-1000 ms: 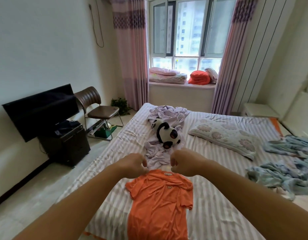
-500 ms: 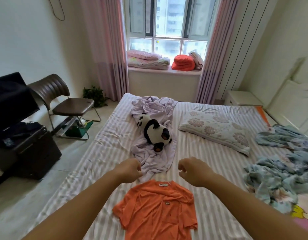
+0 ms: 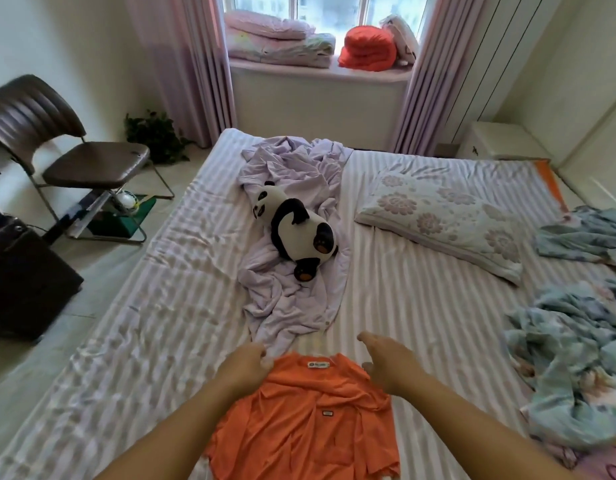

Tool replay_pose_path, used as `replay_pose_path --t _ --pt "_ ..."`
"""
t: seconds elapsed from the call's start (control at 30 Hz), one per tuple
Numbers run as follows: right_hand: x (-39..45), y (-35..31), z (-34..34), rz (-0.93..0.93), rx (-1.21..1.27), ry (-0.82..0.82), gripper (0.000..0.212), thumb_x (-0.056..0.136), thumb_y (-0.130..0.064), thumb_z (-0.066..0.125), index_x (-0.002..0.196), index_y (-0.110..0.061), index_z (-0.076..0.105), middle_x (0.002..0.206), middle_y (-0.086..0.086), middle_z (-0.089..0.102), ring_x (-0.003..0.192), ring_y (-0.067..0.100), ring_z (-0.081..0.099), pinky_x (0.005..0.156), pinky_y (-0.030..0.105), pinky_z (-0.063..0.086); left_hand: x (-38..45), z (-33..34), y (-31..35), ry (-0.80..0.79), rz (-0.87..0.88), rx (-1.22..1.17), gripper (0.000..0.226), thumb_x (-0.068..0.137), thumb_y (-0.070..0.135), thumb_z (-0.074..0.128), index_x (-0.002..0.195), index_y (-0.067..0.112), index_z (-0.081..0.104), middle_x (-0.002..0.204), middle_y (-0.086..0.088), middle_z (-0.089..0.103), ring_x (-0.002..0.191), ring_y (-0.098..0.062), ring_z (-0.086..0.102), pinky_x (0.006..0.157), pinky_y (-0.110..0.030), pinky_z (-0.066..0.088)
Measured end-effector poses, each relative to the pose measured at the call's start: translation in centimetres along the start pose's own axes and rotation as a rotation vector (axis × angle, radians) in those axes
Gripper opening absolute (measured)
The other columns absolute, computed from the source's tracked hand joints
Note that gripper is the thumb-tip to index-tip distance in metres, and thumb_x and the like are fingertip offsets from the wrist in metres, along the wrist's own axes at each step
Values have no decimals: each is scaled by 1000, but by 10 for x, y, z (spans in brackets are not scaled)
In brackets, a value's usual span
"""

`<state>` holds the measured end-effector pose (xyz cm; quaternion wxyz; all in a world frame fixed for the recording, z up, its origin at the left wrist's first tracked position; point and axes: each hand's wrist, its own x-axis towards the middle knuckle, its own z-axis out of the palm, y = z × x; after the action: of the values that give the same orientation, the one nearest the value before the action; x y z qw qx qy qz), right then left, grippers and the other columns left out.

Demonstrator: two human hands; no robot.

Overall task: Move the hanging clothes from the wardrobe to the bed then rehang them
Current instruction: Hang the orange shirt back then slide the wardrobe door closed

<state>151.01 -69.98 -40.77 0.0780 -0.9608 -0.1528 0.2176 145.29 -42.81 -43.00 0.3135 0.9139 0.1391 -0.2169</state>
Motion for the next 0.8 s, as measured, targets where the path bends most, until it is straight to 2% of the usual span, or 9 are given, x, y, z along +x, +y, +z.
replay_pose_path --t 0.13,0.23,0.3,0.47,0.53,0.6,0.67,0.73,0.8 --pt "55 25 45 7 18 -64 47 96 -25 49 142 -22 40 134 1 56 118 22 55 95 35 47 66 34 -15 4 -98 -65 32 91 28 57 107 0 64 108 -18 66 101 -32 61 69 -30 34" --pt "94 45 78 31 35 -97 45 95 -31 49 139 -24 44 130 -1 58 117 22 56 93 36 48 110 55 -19 0 -174 -88 40 91 28 59 121 2 61 124 -17 62 113 -30 58 86 -31 43" --pt "115 57 100 50 43 -126 39 94 -31 49 133 -24 47 125 -2 60 113 22 57 90 36 49 134 70 -19 -16 -172 -93 44 92 25 58 131 6 56 133 -13 57 122 -26 54 95 -28 41" --pt "154 79 159 63 72 -199 33 87 -28 53 120 -26 52 115 -3 62 108 21 58 84 33 47 176 107 -51 -25 -96 23 39 92 23 57 128 8 55 130 -10 58 121 -26 53 97 -32 43" --pt "166 86 180 63 84 -219 41 83 -28 54 124 -27 51 118 -4 61 111 22 56 87 34 46 183 120 -74 5 -102 42 42 90 19 59 130 7 55 129 -12 59 118 -29 55 97 -35 43" --pt "173 89 195 62 102 -219 54 82 -26 54 135 -26 45 128 -3 57 119 22 52 96 36 44 187 132 -97 7 -106 66 39 86 15 62 123 5 60 119 -17 62 110 -34 58 92 -39 47" --pt "178 89 207 67 109 -232 63 86 -25 54 146 -24 36 138 -3 50 126 22 47 103 37 40 190 145 -117 -12 -114 80 42 80 20 60 119 6 61 114 -17 64 104 -36 61 89 -43 49" --pt "184 89 219 71 115 -235 66 88 -23 53 149 -25 29 141 -3 47 126 23 47 102 37 40 197 161 -136 -26 -139 85 49 75 26 60 121 8 59 113 -15 65 103 -37 61 88 -46 50" --pt "190 91 229 98 172 -212 63 88 -20 54 147 -25 32 138 0 48 123 24 50 98 36 43 201 165 -135 -10 -150 117 48 75 26 66 120 9 58 110 -15 66 101 -37 62 86 -45 50"
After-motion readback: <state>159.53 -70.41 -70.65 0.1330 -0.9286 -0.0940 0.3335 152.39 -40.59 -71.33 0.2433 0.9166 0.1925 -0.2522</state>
